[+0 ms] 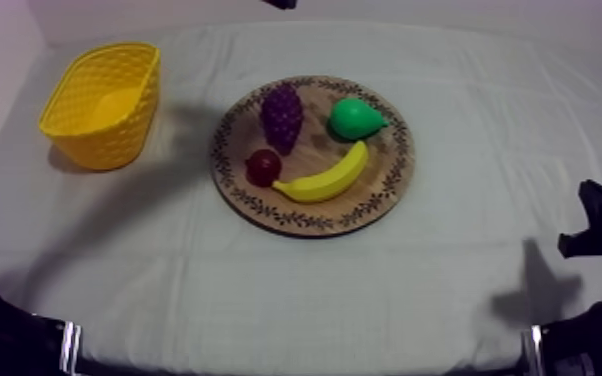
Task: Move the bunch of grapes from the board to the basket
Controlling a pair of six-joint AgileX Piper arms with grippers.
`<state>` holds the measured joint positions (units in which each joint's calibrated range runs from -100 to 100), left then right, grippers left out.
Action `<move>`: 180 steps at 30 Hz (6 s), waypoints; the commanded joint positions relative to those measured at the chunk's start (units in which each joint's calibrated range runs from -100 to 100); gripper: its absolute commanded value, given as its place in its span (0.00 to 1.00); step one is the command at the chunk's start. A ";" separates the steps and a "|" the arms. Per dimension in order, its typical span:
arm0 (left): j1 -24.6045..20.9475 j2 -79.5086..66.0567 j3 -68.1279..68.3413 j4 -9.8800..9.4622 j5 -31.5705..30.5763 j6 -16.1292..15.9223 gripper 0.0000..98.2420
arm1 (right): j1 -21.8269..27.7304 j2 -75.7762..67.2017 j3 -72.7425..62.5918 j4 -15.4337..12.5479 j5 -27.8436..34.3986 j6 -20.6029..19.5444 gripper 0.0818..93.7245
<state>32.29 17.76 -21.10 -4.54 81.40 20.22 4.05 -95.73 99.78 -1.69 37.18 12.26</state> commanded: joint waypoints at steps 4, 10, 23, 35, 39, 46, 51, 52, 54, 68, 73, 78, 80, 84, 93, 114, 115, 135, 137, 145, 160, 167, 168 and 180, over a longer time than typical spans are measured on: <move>-0.94 5.78 -4.19 0.60 1.72 0.83 0.02 | 0.01 -0.02 -0.01 0.01 0.00 0.02 0.00; -2.48 9.84 -4.64 0.79 2.18 0.96 0.02 | 0.01 -0.02 -0.01 0.01 0.00 0.02 0.00; -3.52 12.29 -2.59 0.82 -2.59 1.21 0.25 | 0.01 -0.02 -0.01 0.01 0.00 0.02 0.00; -2.82 12.57 -1.49 -0.12 -0.76 5.12 0.85 | 0.01 -0.02 -0.01 0.01 0.00 0.02 0.00; -2.80 12.93 -0.84 -0.12 -0.69 5.23 0.87 | 0.01 -0.02 -0.01 0.01 0.00 0.02 0.00; -3.27 15.24 0.31 0.11 -1.45 5.19 0.88 | 0.01 -0.02 -0.01 0.01 0.00 0.02 0.00; -3.59 18.67 0.07 0.40 -2.47 4.76 0.87 | 0.01 -0.02 -0.01 0.01 0.00 0.02 0.00; -3.66 19.49 -0.09 0.57 -2.83 4.59 0.87 | 0.01 -0.02 -0.01 0.01 0.00 0.02 0.00; -3.79 21.11 -0.27 0.96 -3.83 4.25 0.87 | 0.01 -0.02 -0.01 0.01 0.00 0.02 0.00; -4.91 31.58 -3.60 3.75 -7.84 1.94 0.87 | 0.01 -0.02 -0.01 0.01 0.00 0.02 0.00; -4.96 34.21 -5.91 4.33 -7.93 1.54 0.85 | 0.01 -0.02 -0.01 0.01 0.00 0.02 0.00; -4.94 35.50 -7.01 4.57 -8.02 1.57 0.82 | 0.01 -0.02 -0.01 0.01 0.00 0.02 0.00; -4.92 35.74 -7.03 4.59 -8.41 1.67 0.80 | 0.01 -0.02 -0.01 0.01 0.00 0.02 0.00; -4.82 35.82 -6.19 4.51 -9.51 2.30 0.75 | 0.01 -0.02 -0.01 0.01 0.00 0.02 0.00; -4.84 35.74 -6.26 4.38 -10.34 3.61 0.65 | 0.01 -0.02 -0.01 0.01 0.00 0.02 0.00; -5.27 34.75 -3.39 5.02 -12.74 4.03 0.44 | 0.01 -0.02 -0.01 0.01 0.00 0.02 0.00; -5.33 34.11 -2.64 5.12 -13.24 3.82 0.44 | 0.01 -0.02 -0.01 0.01 0.00 0.02 0.00; -7.37 1.65 22.26 4.62 -15.33 0.78 0.43 | 0.01 -0.02 -0.01 0.01 0.00 0.02 0.00; -7.21 -1.50 25.18 4.59 -15.51 0.39 0.43 | 0.01 -0.02 -0.01 0.01 0.00 0.02 0.00; -6.89 -12.82 37.68 5.36 -20.25 -1.09 0.41 | 0.01 -0.02 -0.01 0.01 0.00 0.02 0.00; -18.85 -23.65 48.70 5.86 -22.32 -4.47 0.41 | 0.01 -0.02 -0.01 0.01 0.00 0.02 0.00; -25.55 -23.89 50.25 5.88 -22.78 -6.72 0.41 | 0.01 -0.02 -0.01 0.01 0.00 0.02 0.00; -26.28 -23.54 49.84 5.87 -22.75 -7.06 0.41 | 0.01 -0.02 -0.01 0.01 0.00 0.02 0.00; -29.24 -14.13 40.84 4.61 -23.70 -10.99 0.41 | 0.01 -0.02 -0.01 0.01 0.00 0.02 0.00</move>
<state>3.09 1.88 20.75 0.00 57.95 9.76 4.05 -95.73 99.78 -1.69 37.19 12.26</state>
